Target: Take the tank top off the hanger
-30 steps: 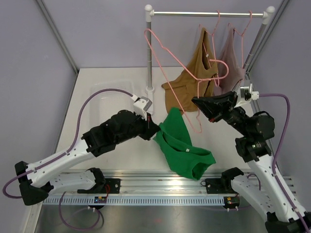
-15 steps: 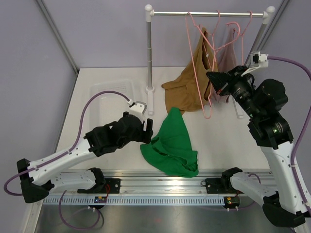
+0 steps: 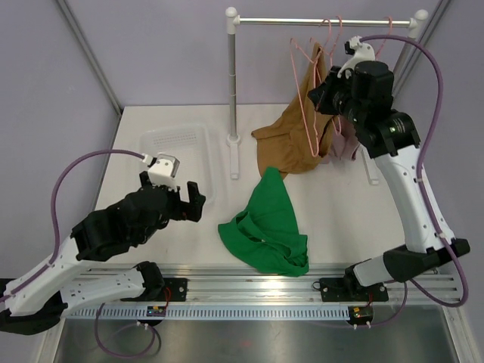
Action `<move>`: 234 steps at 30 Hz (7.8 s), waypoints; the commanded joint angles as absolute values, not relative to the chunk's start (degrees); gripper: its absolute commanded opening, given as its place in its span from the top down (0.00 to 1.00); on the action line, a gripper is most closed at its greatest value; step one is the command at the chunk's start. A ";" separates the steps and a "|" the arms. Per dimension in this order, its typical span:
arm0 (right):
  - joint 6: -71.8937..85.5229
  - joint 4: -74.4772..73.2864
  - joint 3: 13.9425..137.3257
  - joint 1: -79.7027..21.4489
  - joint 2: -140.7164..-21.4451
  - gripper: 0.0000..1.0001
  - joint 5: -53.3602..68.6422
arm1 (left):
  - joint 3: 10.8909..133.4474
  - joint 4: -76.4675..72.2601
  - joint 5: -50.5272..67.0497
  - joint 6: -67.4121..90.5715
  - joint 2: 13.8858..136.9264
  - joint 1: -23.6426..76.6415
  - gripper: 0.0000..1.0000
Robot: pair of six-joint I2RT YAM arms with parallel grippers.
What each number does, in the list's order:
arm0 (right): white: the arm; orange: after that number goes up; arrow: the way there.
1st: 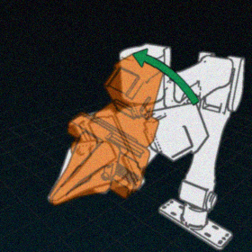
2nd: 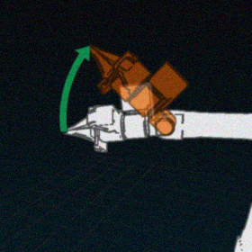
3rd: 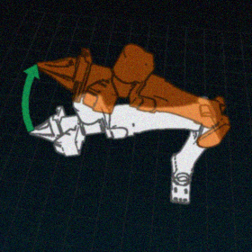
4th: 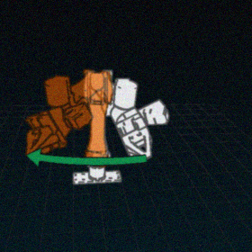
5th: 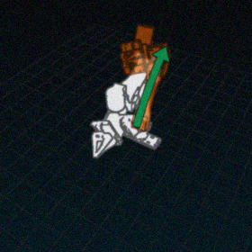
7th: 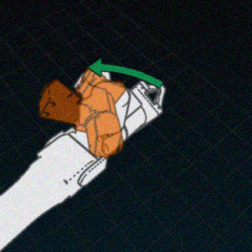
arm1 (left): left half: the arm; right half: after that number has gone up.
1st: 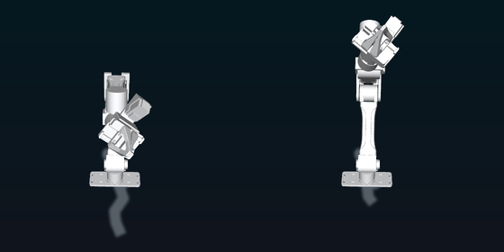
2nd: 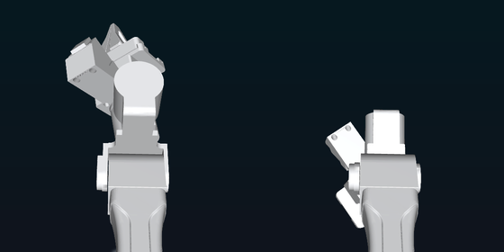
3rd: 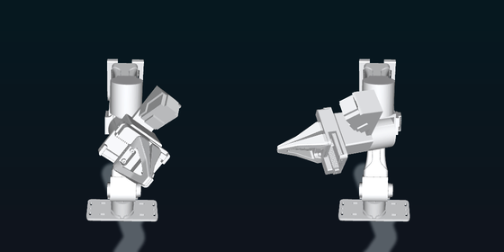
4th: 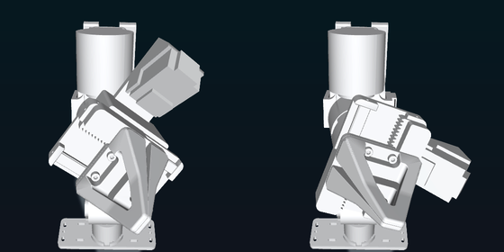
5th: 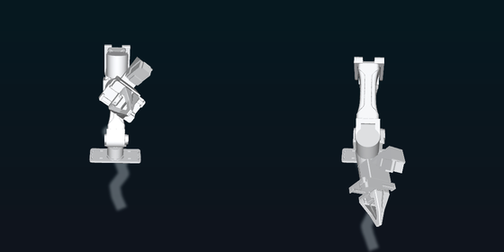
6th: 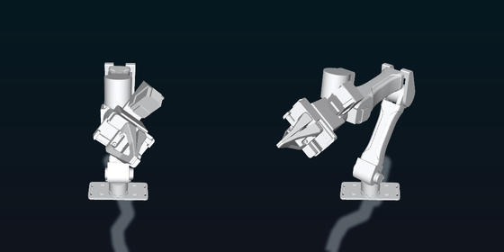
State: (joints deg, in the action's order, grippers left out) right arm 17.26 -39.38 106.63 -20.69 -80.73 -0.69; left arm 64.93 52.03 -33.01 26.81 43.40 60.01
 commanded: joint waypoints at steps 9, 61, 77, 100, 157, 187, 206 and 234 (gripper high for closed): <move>9.76 -46.05 138.50 -20.83 -105.46 1.00 -7.91 | 62.05 50.55 -37.97 26.28 40.70 59.94 0.01; 15.74 -42.89 76.29 -20.65 -36.83 0.01 18.37 | 64.95 14.67 -9.49 26.45 105.64 66.18 0.81; 15.03 -43.51 75.67 -20.74 -36.04 0.01 15.03 | 80.67 39.19 -31.36 21.10 78.58 65.13 1.00; 19.42 -40.43 76.64 -20.74 -41.22 0.00 0.61 | 93.52 48.60 -5.29 15.56 81.02 14.60 1.00; 1.14 -53.18 136.94 -11.16 -108.19 0.75 -5.89 | 51.15 39.90 1.32 15.47 40.69 23.20 0.01; 3.33 -57.56 142.48 -11.25 -96.95 1.00 -3.96 | 51.50 39.99 0.26 15.47 40.61 23.12 0.01; 7.38 -60.11 94.93 -11.25 -49.23 1.00 15.09 | 61.86 29.89 6.32 25.04 39.54 23.55 0.01; 15.91 -50.89 77.52 -11.16 -36.39 1.00 50.18 | 69.08 1.06 -18.81 8.35 67.93 64.42 0.24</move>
